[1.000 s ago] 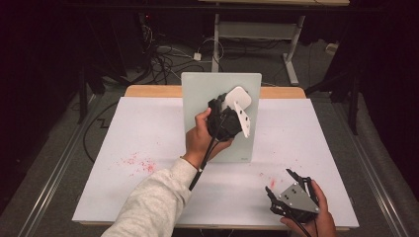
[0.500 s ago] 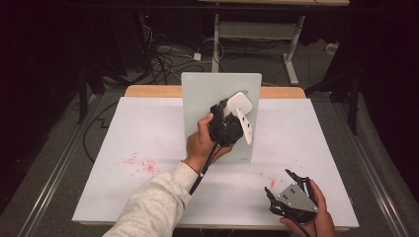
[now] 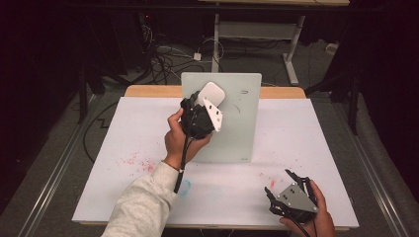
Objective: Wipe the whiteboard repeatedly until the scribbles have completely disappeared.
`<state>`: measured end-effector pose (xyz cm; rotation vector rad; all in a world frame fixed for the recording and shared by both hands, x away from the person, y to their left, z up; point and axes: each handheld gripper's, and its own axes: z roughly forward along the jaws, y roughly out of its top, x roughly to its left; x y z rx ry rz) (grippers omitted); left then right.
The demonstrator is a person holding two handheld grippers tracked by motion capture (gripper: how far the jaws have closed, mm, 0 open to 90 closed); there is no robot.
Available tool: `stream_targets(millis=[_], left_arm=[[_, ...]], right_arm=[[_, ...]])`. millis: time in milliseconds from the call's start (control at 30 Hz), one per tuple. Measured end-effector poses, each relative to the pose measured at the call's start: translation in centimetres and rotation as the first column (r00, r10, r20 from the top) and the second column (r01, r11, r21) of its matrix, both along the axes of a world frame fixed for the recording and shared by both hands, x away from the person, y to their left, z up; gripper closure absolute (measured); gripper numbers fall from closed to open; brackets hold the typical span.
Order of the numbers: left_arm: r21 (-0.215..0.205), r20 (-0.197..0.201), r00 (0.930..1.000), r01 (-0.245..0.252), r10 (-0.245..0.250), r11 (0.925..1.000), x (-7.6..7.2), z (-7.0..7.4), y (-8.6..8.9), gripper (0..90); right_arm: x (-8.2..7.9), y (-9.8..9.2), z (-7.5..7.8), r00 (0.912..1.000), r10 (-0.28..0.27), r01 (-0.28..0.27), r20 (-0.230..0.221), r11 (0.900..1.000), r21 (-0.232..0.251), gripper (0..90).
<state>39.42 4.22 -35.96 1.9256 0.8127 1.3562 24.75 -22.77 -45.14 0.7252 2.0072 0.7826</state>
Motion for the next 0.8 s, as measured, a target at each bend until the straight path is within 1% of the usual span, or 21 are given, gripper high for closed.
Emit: stream_targets(millis=[67, 100, 133, 167, 233, 267, 300, 333, 367, 400, 433, 467, 500, 533, 567, 600, 633, 700, 733, 767, 800], left_arm=[[0.010, 0.001, 1.0000, 0.002, -0.002, 0.9999, -0.3, -0.7, -0.3, 28.6], [0.023, 0.005, 1.0000, 0.003, -0.003, 0.9997, -0.5, -1.3, -0.7, 28.6], [0.037, 0.003, 1.0000, 0.007, -0.007, 0.9993, -0.7, -1.7, -1.0, 28.6], [0.068, 0.002, 0.9998, 0.017, -0.017, 0.9976, -1.0, -2.4, -1.6, 28.6], [0.089, -0.011, 0.9994, 0.034, -0.033, 0.9954, -1.5, -3.5, -2.5, 28.6], [0.116, -0.004, 0.9992, 0.041, -0.041, 0.9923, -1.7, -4.3, -3.1, 28.6], [0.149, 0.002, 0.9988, 0.048, -0.048, 0.9878, -1.9, -4.9, -3.7, 28.6], [0.155, 0.004, 0.9983, 0.056, -0.058, 0.9863, -2.1, -5.3, -4.0, 28.6], [0.152, -0.001, 0.9983, 0.057, -0.058, 0.9867, -2.1, -5.3, -4.0, 28.6], [0.138, -0.007, 0.9977, 0.067, -0.067, 0.9882, -2.0, -5.1, -3.9, 28.6], [0.132, -0.010, 0.9975, 0.070, -0.069, 0.9887, -1.9, -4.8, -3.6, 28.6], [0.130, -0.002, 0.9982, 0.060, -0.060, 0.9897, -1.7, -4.3, -3.3, 28.6], [0.116, -0.003, 0.9990, 0.046, -0.045, 0.9922, -1.5, -3.8, -2.8, 28.6], [0.077, -0.009, 0.9993, 0.038, -0.037, 0.9963, -1.3, -3.2, -2.1, 28.6], [0.041, -0.018, 0.9993, 0.033, -0.032, 0.9986, -1.0, -2.5, -1.3, 28.6], [0.032, -0.016, 0.9996, 0.024, -0.024, 0.9992, -0.9, -2.2, -1.0, 28.6], [0.030, -0.009, 0.9999, 0.009, -0.009, 0.9995, -0.8, -1.9, -0.7, 28.6], [0.010, -0.012, 0.9999, 0.010, -0.010, 0.9999, -0.7, -1.8, -0.5, 28.6], [0.026, -0.002, 1.0000, -0.002, 0.002, 0.9997, -0.8, -1.9, -0.9, 28.6], [0.029, 0.004, 1.0000, 0.002, -0.002, 0.9996, -0.8, -2.0, -1.2, 28.6], [0.037, -0.002, 0.9999, 0.015, -0.015, 0.9992, -0.9, -2.2, -1.8, 28.6]], right_arm=[[0.0, 0.0, 0.0, 1.0000, 0.001, -0.001, -0.001, 1.000, -0.004, 21.0], [0.0, 0.1, 0.0, 1.0000, 0.006, -0.006, -0.001, 1.000, -0.007, 21.0], [0.0, 0.1, 0.0, 1.0000, 0.008, -0.008, 0.000, 1.000, -0.009, 21.0], [0.0, 0.2, 0.0, 1.0000, 0.008, -0.008, -0.002, 1.000, -0.009, 21.0], [0.0, 0.2, 0.0, 0.9999, 0.016, -0.016, 0.000, 1.000, -0.013, 21.0], [0.0, 0.2, -0.1, 0.9999, 0.014, -0.014, -0.003, 1.000, -0.012, 21.0], [0.0, 0.2, -0.1, 0.9999, 0.011, -0.011, -0.005, 1.000, -0.009, 21.0], [0.0, 0.2, -0.1, 1.0000, 0.008, -0.008, -0.006, 1.000, -0.007, 21.0], [0.0, 0.2, -0.1, 0.9999, 0.009, -0.009, -0.007, 1.000, -0.007, 21.0], [0.0, 0.2, -0.1, 0.9999, 0.010, -0.010, -0.007, 1.000, -0.007, 21.0], [0.0, 0.2, -0.1, 0.9999, 0.014, -0.014, -0.004, 1.000, -0.014, 21.0], [0.0, 0.2, -0.1, 0.9999, 0.014, -0.014, -0.004, 1.000, -0.014, 21.0], [-0.1, 0.2, 0.0, 0.9999, 0.014, -0.014, -0.004, 1.000, -0.012, 21.0], [-0.1, 0.2, 0.0, 0.9999, 0.013, -0.013, -0.003, 1.000, -0.010, 21.0], [-0.1, 0.1, 0.0, 0.9999, 0.013, -0.013, -0.001, 1.000, -0.011, 21.0], [-0.1, 0.1, 0.0, 0.9999, 0.013, -0.013, 0.000, 1.000, -0.008, 21.0], [-0.1, 0.1, 0.0, 0.9999, 0.011, -0.011, -0.003, 1.000, -0.005, 21.0], [0.0, 0.1, 0.0, 1.0000, 0.007, -0.007, -0.001, 1.000, -0.012, 21.0], [0.0, 0.1, 0.0, 1.0000, 0.008, -0.008, 0.000, 1.000, -0.011, 21.0], [0.0, 0.2, 0.0, 1.0000, 0.006, -0.006, -0.005, 1.000, -0.006, 21.0], [0.0, 0.2, 0.0, 0.9999, 0.011, -0.011, -0.004, 1.000, -0.010, 21.0]])
